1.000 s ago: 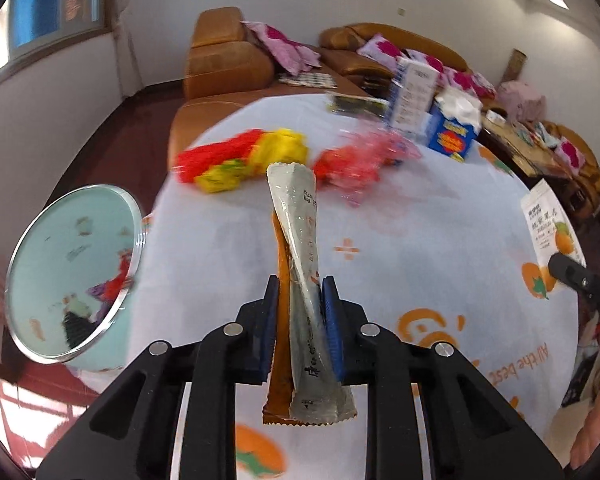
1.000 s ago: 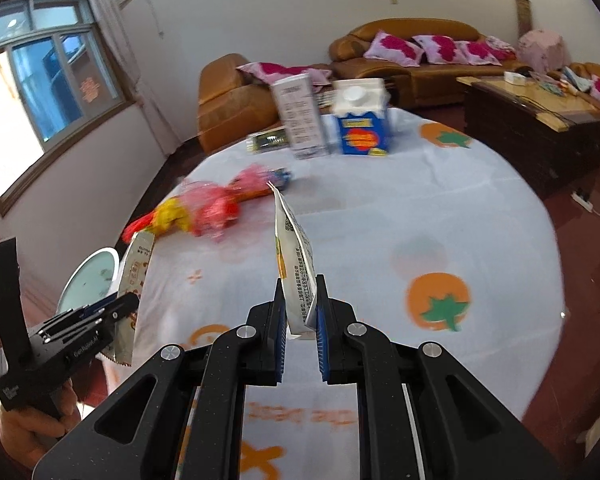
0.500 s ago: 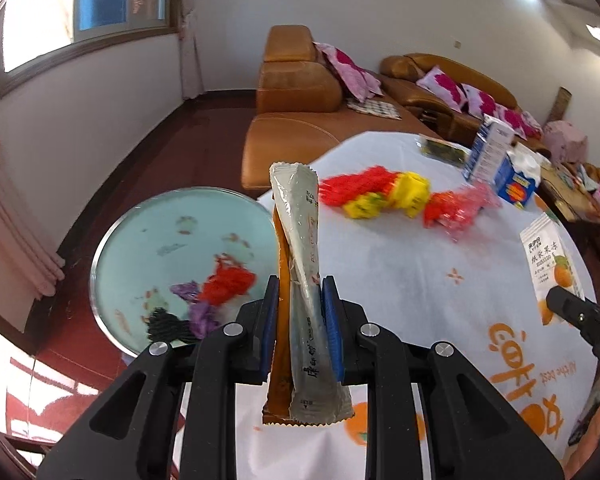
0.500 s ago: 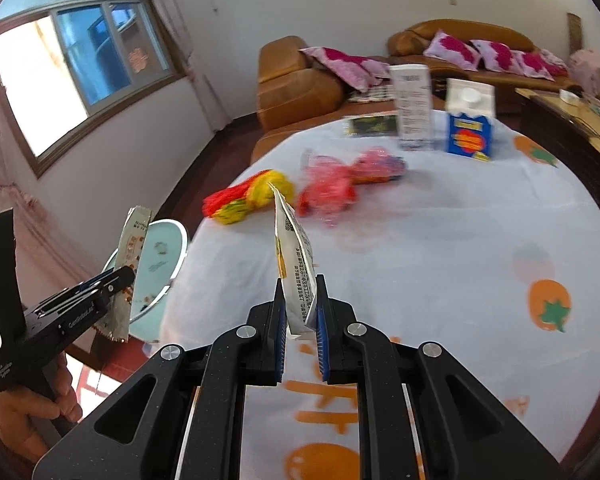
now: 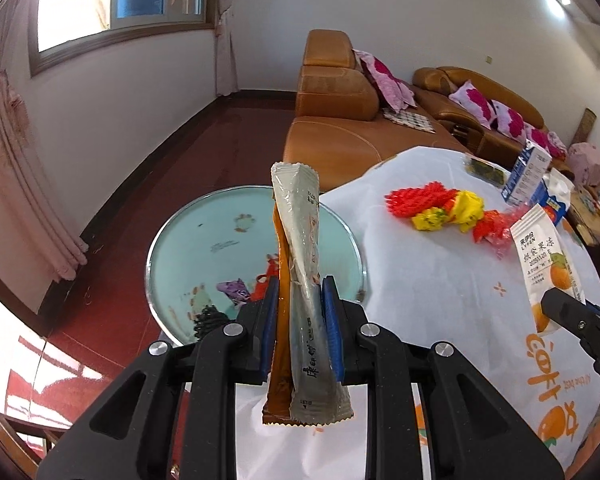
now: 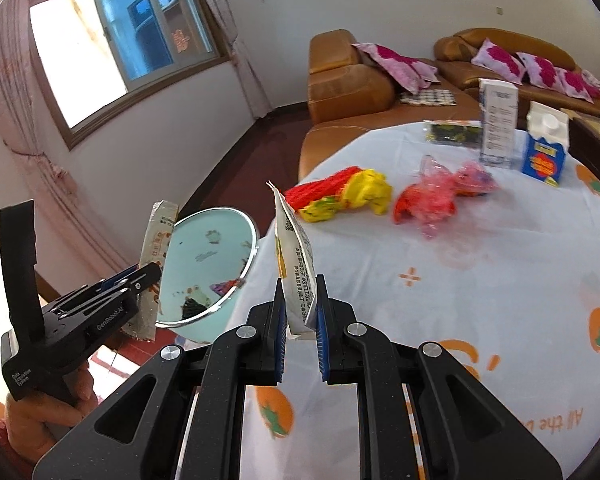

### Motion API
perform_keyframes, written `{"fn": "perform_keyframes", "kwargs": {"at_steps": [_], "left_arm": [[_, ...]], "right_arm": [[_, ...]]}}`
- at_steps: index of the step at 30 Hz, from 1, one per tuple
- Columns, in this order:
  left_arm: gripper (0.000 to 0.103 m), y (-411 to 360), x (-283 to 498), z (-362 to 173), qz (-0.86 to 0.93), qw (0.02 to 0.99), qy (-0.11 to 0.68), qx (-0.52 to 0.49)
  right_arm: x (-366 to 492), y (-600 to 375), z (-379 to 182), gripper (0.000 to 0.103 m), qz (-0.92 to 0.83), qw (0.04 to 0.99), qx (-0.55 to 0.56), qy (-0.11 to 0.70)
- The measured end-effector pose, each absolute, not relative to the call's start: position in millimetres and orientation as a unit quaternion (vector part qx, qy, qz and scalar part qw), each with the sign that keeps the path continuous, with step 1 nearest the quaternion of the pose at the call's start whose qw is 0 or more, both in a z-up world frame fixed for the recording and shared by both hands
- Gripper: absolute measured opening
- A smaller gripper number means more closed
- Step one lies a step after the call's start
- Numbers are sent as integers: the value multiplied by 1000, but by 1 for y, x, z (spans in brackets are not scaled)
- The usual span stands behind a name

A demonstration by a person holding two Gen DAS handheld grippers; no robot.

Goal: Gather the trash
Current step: 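Carry the silver snack bar and white packet over the blue bin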

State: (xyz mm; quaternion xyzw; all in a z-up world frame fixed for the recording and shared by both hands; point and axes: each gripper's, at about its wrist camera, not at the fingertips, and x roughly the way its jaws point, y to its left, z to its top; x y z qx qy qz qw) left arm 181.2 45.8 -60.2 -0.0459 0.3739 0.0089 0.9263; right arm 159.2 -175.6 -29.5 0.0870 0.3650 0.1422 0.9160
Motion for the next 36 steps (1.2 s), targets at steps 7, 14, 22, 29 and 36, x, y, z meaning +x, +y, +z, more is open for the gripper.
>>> {"fn": "perform_keyframes", "kwargs": {"at_steps": [7,14,22,29,36], "left_arm": [[21,64,182,-63,21,925,375,-55],[21,79,186,-68,31,923,378,-66],[21,92,194,-73,40,921,380,-74],[21,100,203,-78,43,919,385,-78],[21,104,212,-84,47,916,390,-79]], "right_arm": [[167,-151,-27,14,160,914,78,366],[176,-124,-26,14,178,910,66,368],[186,-95,-26,14,192,907,57,370],[197,-71,-27,14,202,904,47,373],[212,-61,-30,14,202,903,47,377]]}}
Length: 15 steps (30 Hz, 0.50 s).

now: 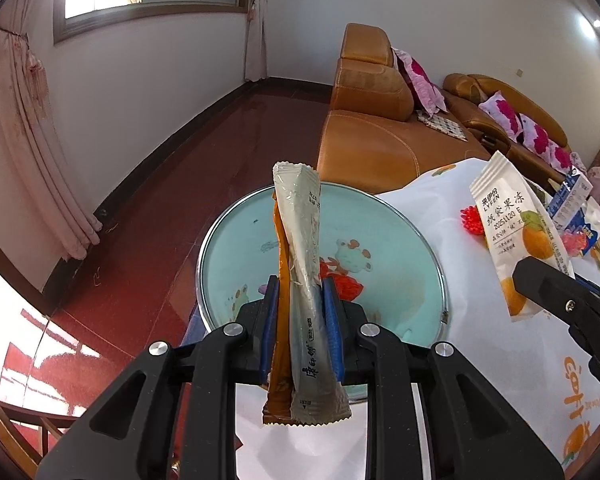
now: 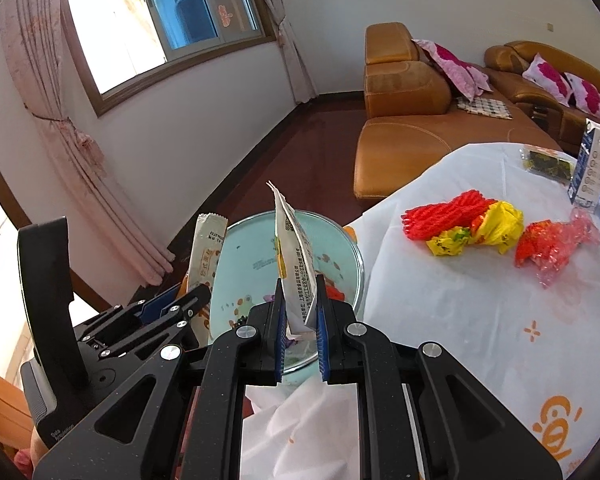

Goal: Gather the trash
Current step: 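Carry the silver snack bar and white packet over the blue bin, then open both grippers to drop the snack bar and packet into the bin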

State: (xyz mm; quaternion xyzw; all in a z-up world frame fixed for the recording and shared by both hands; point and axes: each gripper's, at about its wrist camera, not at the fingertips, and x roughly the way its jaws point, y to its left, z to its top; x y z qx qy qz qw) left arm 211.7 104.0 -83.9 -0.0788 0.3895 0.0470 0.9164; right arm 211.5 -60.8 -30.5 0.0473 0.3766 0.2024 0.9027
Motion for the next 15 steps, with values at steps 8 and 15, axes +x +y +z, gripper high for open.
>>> {"fn": "perform_keyframes", "kwargs": {"at_steps": [8,15], "left_arm": [[21,102,226,-89,47,913,397,-76],[21,100,236,-101,39,908,412,-73]], "right_arm": [[226,-54,-43,14,198,898,42,391],[238,-47,-58,14,190,892,38,409]]}}
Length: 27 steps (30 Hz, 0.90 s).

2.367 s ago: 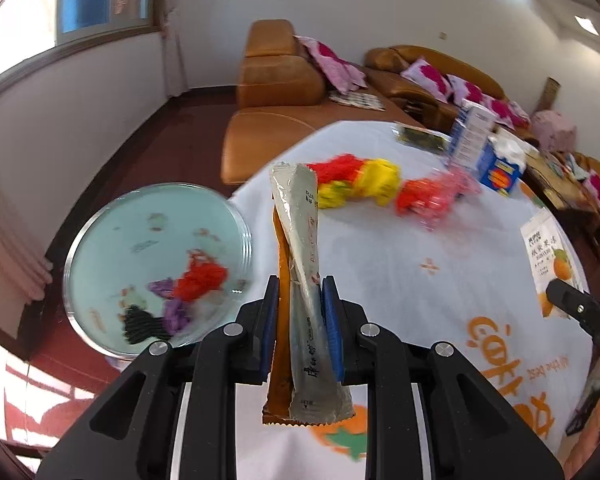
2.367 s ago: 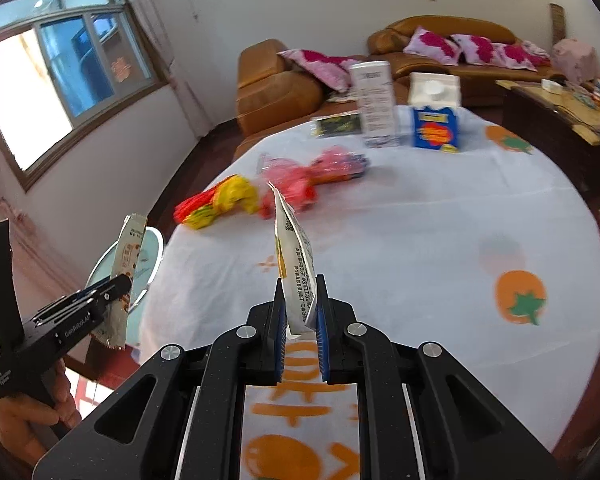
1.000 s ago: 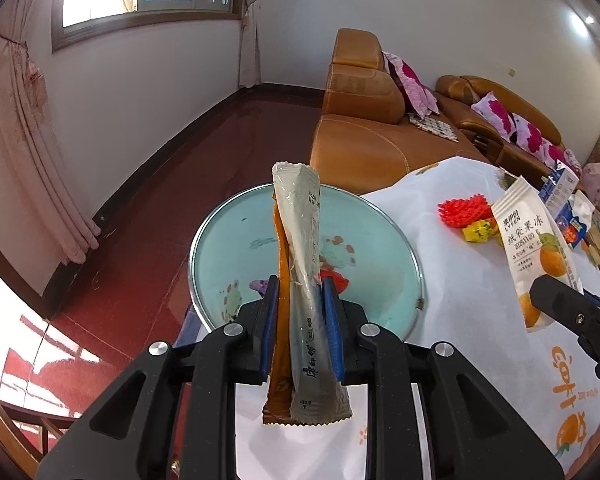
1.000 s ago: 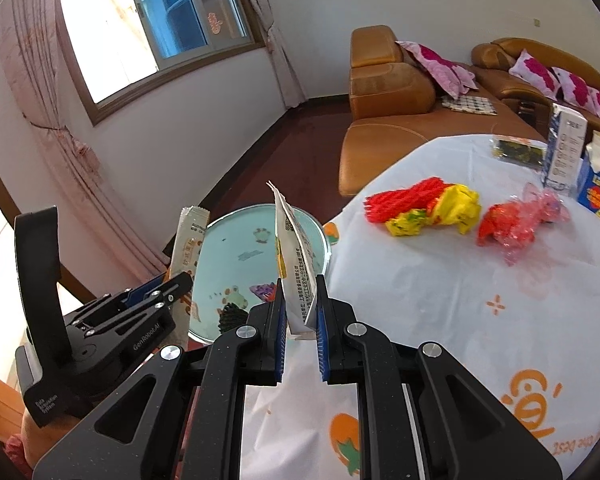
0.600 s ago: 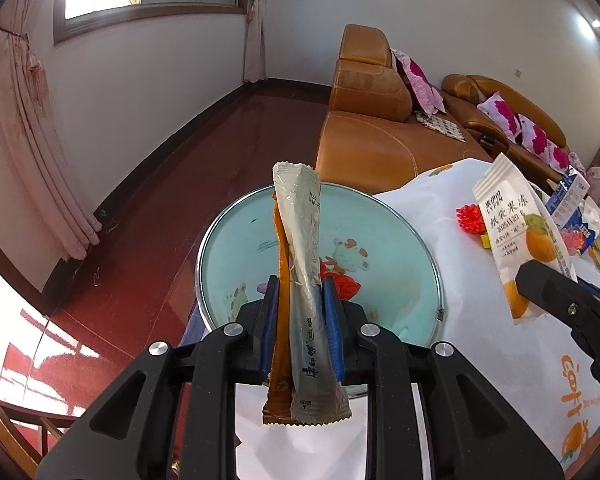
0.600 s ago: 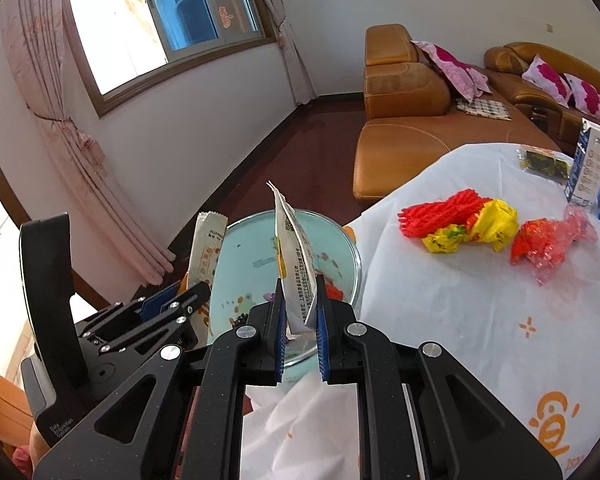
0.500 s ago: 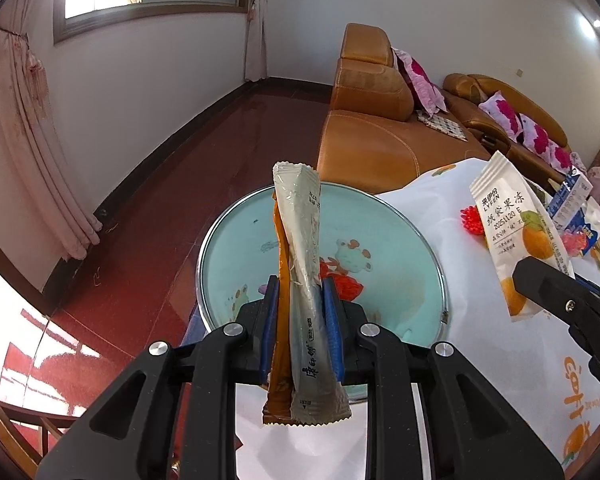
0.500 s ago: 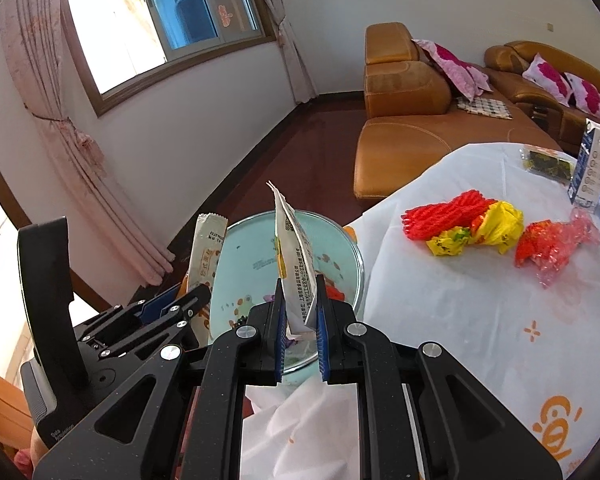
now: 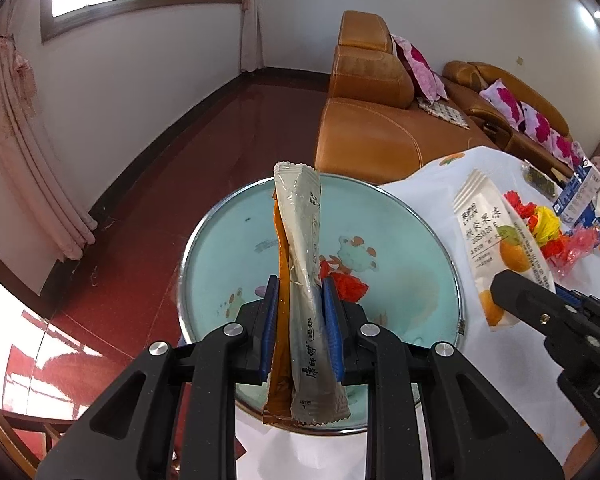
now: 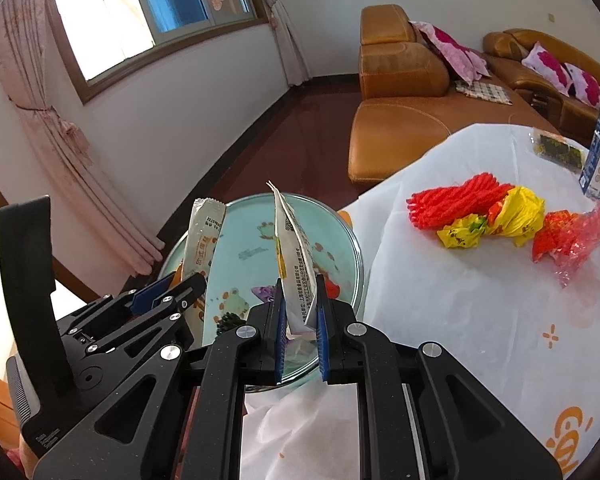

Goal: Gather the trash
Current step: 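Open both grippers to drop the snack bar and packet into the bin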

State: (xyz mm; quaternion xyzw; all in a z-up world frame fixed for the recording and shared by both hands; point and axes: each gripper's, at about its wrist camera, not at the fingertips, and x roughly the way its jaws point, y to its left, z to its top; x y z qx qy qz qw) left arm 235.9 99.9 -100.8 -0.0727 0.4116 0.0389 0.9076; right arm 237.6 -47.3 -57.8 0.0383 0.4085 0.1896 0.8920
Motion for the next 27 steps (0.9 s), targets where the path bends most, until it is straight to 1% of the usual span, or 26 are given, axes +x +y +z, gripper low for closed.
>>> {"fn": "perform_keyframes", "kwargs": {"at_steps": [16,22,23,27], "left_arm": [[21,104,264,-123,47,894,441,-64],[21,103,266,-127,52,891,447,-60],[23,101,266,-127,53,890,448,-60],[24,101,264,-125,56,890,449,-56]], "right_arm": [[266,-34,-91,15,202,867,45,454],[271,-37,-89,18,216,863,61,452],[271,-40,-88,19,218,864,66,450],[268,-51,-79,19,209,871,77,438]]}}
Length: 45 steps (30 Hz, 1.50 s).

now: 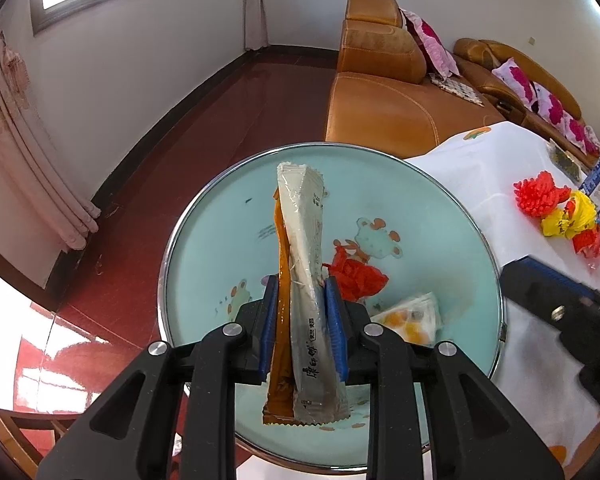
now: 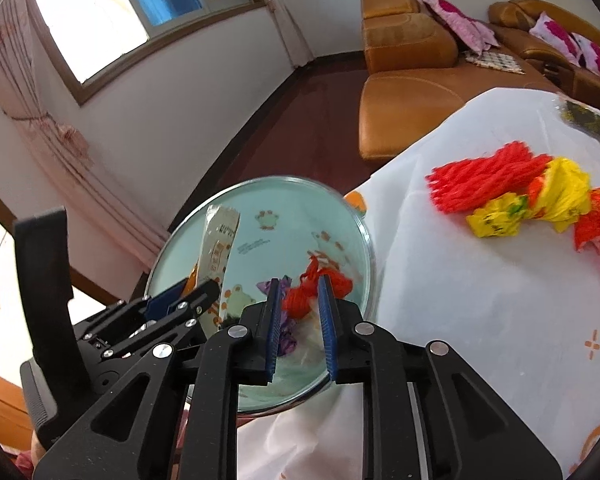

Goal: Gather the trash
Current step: 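Open both grippers to drop the snack bar and packet into the bin, then move both grippers back over the table toward the red mesh and pink bag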

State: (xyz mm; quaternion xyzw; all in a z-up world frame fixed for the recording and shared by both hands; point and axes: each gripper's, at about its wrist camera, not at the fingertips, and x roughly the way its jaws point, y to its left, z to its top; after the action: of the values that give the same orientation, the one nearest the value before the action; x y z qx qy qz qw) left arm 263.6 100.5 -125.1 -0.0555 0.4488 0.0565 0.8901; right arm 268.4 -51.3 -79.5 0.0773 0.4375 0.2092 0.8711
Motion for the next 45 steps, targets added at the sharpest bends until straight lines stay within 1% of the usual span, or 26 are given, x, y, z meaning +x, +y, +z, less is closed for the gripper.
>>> {"fn": "perform_keyframes", "kwargs": {"at_steps": [1,3,4,5,6,7,10,11,12,13,14,15,21,23,25,39,45], "left_arm": [[24,100,263,-124,58,891,448,-54],[34,99,262,-121,62,891,446,-51],[46,98,261,-119,66,892,445,-48],[54,96,258,-116,71,894,440,-41],[56,96,256,-114,73,896,438,-35],[58,93,254,-112,76,897,434,-26],[70,90,247,-107,87,899,429,-22],[72,90,245,-106,90,899,428,-24],[73,90,243,-104,91,900,426,-26],[75,90,241,-103,91,900,426,-27],[78,89,238,-101,91,900,425,-28],[79,88,235,-99,92,901,423,-29],[88,84,220,-91,98,903,417,-28],[93,82,213,-88,104,903,415,-30],[93,81,209,-87,103,904,414,-34],[95,52,193,-86,85,906,413,-19],[95,26,193,-92,58,905,422,-9]], "right_arm": [[267,-55,-76,19,205,874,81,433],[265,-60,-71,21,199,879,84,426],[262,-63,-69,24,195,882,83,420],[259,-66,-65,32,190,887,81,414],[256,-69,-62,39,185,890,81,408],[253,-72,-60,41,180,894,81,403],[244,-82,-54,43,169,900,83,393],[242,-86,-53,46,166,901,85,392],[239,-89,-52,53,163,902,87,390],[237,-91,-51,57,160,904,87,387],[233,-94,-49,65,155,907,86,382],[230,-96,-48,71,152,909,85,378],[214,-110,-41,81,145,915,96,364],[209,-113,-42,82,141,915,99,365],[204,-117,-43,82,140,914,102,367],[183,-147,-49,82,106,917,106,370],[183,-170,-56,82,81,917,104,376]]}}
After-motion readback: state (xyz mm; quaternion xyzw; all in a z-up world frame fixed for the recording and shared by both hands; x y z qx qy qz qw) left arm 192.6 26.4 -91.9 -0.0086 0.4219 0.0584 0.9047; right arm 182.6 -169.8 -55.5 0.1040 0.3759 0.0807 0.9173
